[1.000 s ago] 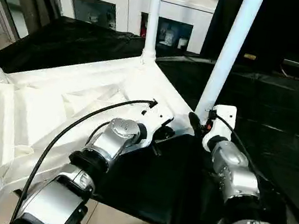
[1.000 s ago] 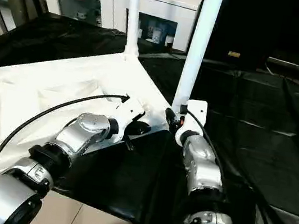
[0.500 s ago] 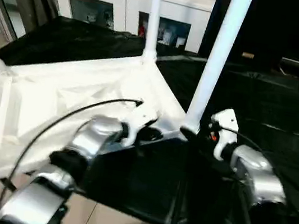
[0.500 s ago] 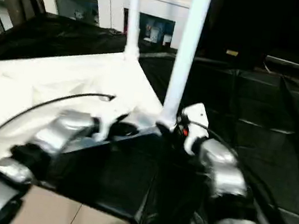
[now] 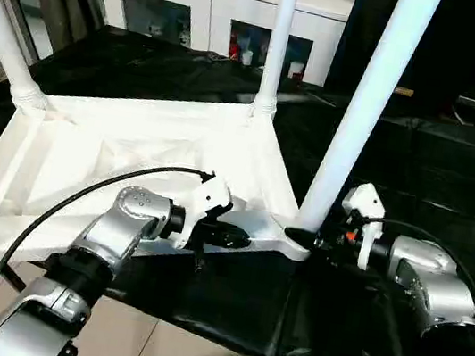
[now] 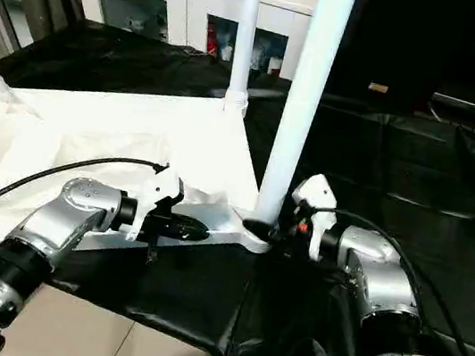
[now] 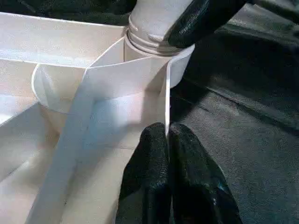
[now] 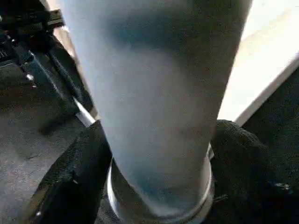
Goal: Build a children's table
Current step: Rotate leg to tighten
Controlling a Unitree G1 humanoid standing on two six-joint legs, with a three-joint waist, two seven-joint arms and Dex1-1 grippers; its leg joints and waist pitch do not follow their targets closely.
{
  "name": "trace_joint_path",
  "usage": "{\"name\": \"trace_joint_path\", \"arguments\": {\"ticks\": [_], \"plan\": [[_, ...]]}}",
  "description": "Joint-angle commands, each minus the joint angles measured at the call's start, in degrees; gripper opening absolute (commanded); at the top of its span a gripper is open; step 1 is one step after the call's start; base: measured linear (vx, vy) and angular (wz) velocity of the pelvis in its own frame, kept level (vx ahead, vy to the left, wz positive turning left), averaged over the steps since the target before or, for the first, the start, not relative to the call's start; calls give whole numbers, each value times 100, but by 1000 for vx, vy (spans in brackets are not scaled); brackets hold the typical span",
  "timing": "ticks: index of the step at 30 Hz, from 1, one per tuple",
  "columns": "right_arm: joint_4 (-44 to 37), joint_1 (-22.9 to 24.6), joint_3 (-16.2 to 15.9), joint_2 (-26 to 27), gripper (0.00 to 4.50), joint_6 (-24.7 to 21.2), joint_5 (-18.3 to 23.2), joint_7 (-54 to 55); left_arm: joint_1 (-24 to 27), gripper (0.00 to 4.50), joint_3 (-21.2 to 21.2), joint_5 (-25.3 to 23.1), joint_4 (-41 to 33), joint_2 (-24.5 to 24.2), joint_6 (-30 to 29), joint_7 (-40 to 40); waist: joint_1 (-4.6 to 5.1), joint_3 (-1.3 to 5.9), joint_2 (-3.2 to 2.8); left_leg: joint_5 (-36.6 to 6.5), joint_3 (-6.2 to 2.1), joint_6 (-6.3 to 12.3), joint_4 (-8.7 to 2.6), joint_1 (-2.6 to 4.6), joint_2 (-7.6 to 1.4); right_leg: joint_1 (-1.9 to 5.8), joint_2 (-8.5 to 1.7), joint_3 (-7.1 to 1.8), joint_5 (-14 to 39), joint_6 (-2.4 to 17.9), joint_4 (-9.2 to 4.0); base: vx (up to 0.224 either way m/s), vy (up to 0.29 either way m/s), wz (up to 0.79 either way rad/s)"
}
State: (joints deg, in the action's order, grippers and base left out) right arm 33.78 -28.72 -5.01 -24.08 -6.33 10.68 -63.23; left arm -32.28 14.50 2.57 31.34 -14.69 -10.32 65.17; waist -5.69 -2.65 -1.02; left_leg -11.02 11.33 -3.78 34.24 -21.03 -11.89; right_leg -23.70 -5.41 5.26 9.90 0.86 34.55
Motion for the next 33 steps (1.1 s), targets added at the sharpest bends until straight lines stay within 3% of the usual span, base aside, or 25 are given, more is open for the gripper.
{"name": "trace_joint_path", "arguments": {"ticks": [1, 6, 12, 19, 24, 28, 29, 31, 32, 33], "plan": [[-100, 39, -35, -38, 295, -58, 17, -107, 14, 0, -64, 389, -303, 122, 35, 201, 12, 379, 177, -614, -47, 565, -354, 28, -158, 331, -313, -276, 1213, 1182, -356, 0, 0, 0], [-1, 39, 100, 90, 254, -228, 101, 180, -28, 0, -118, 317, -189, 201, 31, -50, 14, 382, 198, -558, -39, 607, -344, 29, -144, 332, -307, -278, 1134, 1202, -350, 0, 0, 0], [490, -99, 460, 430, 238, -224, -112, 1630, -290, 0, -251, 30, 258, 435, 144, -892, 82, 370, 173, -705, -55, 375, -373, 48, -135, 315, -313, -277, 1513, 1069, -413, 0, 0, 0], [760, -193, 886, 1339, 236, -404, -437, 4512, -944, 0, -340, -464, 1262, 1108, 36, -2936, 96, 396, 158, -476, -52, 279, -361, 50, -104, 334, -294, -289, 1013, 1098, -371, 0, 0, 0], [709, -256, 634, 1885, 236, -182, -614, 4929, -1140, 0, -282, -553, 1534, 1402, 161, -3223, 85, 403, 156, -539, -50, 343, -360, 57, -99, 339, -302, -286, 918, 1129, -378, 0, 0, 0], [645, -309, 619, 1965, 236, -82, -561, 4898, -1158, 0, -263, -540, 1648, 1379, 320, -3150, 93, 381, 155, -754, -55, 338, -378, 56, -101, 343, -306, -282, 1149, 1075, -410, 0, 0, 0], [628, -314, 616, 1957, 273, -66, -545, 4847, -1153, 0, -257, -537, 1646, 1361, 342, -3132, 93, 383, 158, -763, -55, 334, -379, 57, -105, 346, -307, -285, 1136, 1069, -408, 0, 0, 0], [557, -338, 671, 1902, 282, 12, -400, 4541, -1116, 0, -265, -489, 1599, 1287, 368, -2997, 94, 384, 161, -792, -56, 361, -378, 53, -104, 351, -308, -285, 1130, 1067, -404, 0, 0, 0], [530, -339, 678, 1886, 282, 7, -372, 4461, -1105, 0, -266, -479, 1588, 1273, 383, -2956, 98, 379, 217, -806, -49, 386, -377, 47, -103, 351, -307, -284, 1152, 1060, -411, 0, 0, 0], [436, -338, 677, 1823, 299, -6, -304, 4165, -1071, 0, -262, -449, 1555, 1226, 417, -2799, 106, 375, 187, -772, -70, 393, -388, 20, -106, 374, -319, -277, 1195, 1051, -397, 0, 0, 0]]}}
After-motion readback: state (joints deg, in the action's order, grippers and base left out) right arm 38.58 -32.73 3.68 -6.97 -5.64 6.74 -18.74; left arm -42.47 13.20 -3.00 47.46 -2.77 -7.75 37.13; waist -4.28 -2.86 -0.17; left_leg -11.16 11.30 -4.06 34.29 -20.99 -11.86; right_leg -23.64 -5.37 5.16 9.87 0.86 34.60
